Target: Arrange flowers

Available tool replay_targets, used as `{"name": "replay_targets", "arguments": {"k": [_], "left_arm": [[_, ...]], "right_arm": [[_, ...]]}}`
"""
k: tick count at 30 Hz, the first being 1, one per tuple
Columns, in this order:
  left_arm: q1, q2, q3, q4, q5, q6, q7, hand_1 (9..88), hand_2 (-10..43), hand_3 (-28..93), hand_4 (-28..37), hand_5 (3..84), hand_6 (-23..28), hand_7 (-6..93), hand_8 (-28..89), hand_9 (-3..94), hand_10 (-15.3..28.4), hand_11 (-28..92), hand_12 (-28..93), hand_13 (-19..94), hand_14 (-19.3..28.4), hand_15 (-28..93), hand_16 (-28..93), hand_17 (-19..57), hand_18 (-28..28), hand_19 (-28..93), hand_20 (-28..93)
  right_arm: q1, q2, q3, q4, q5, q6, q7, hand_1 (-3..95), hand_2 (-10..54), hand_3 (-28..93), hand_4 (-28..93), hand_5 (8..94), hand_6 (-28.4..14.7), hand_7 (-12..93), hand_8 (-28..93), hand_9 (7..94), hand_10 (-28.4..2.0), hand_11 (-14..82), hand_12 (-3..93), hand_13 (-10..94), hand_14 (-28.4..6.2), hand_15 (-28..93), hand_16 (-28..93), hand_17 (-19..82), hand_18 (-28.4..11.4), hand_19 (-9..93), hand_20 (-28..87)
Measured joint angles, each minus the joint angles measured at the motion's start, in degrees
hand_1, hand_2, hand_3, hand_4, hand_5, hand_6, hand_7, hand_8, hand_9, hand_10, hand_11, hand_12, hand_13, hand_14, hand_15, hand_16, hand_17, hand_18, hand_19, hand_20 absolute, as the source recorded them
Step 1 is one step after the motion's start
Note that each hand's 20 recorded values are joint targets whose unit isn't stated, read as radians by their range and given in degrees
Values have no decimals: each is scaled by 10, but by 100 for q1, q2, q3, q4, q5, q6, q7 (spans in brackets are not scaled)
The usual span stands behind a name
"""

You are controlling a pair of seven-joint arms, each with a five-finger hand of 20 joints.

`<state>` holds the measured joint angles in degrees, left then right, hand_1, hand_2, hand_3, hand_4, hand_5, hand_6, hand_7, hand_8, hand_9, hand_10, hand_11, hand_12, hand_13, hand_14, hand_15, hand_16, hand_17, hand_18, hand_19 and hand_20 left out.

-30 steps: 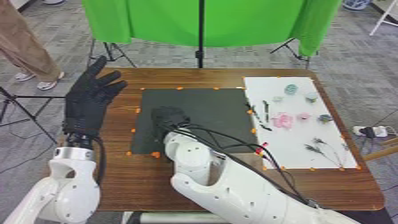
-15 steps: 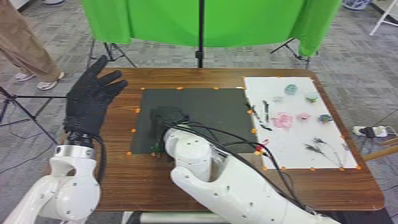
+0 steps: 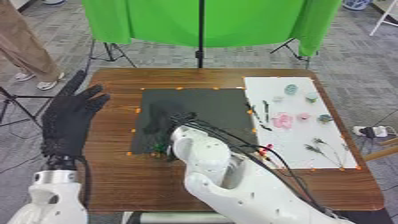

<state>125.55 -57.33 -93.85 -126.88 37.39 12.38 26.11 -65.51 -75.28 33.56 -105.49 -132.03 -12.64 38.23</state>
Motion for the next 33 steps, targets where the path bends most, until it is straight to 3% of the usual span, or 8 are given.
{"name": "replay_targets", "arguments": {"k": [4,11,16,24,33], "left_arm": [[318,14,-23,8,-56,73,9,265,76,747,-207,324,67,128,-92,331,198,273,135,242,258,561,-75,-86,236,491,242],[317,3,-3,36,-69,78,3,264,77,741,-208,323,67,127,-92,331,198,273,135,242,257,561,-75,-87,237,490,242],[327,3,-21,37,-90,78,42,262,77,741,-209,322,64,121,-93,332,198,271,133,242,257,559,-75,-87,236,490,242],[366,-45,-81,37,-90,76,38,262,77,741,-208,322,64,119,-92,332,198,271,135,242,257,560,-74,-87,235,489,242],[371,-68,-78,36,-90,75,42,263,76,743,-207,323,65,122,-90,333,198,271,135,243,257,559,-74,-87,236,490,243]], "right_arm": [[-90,501,699,-552,365,76,241,363,-95,715,-257,732,-47,142,-113,764,-172,373,169,683,-149,705,120,295,-281,915,354],[-914,1850,2237,-1476,668,1045,1074,366,-95,731,-248,672,-49,127,-115,716,-191,276,148,657,-159,682,109,284,-283,910,327],[-2256,2810,3716,-1978,636,1180,1459,363,-95,739,-250,594,-39,110,-114,672,-205,244,146,621,-175,697,102,280,-284,919,318],[-4051,3497,5173,-1824,582,1105,2342,357,-95,744,-257,577,-49,110,-111,644,-215,245,150,595,-183,715,89,272,-284,928,309],[-4936,3531,5383,-1648,667,606,2476,366,-95,742,-258,613,-47,117,-111,653,-211,272,156,596,-181,732,83,271,-284,932,311]]}}
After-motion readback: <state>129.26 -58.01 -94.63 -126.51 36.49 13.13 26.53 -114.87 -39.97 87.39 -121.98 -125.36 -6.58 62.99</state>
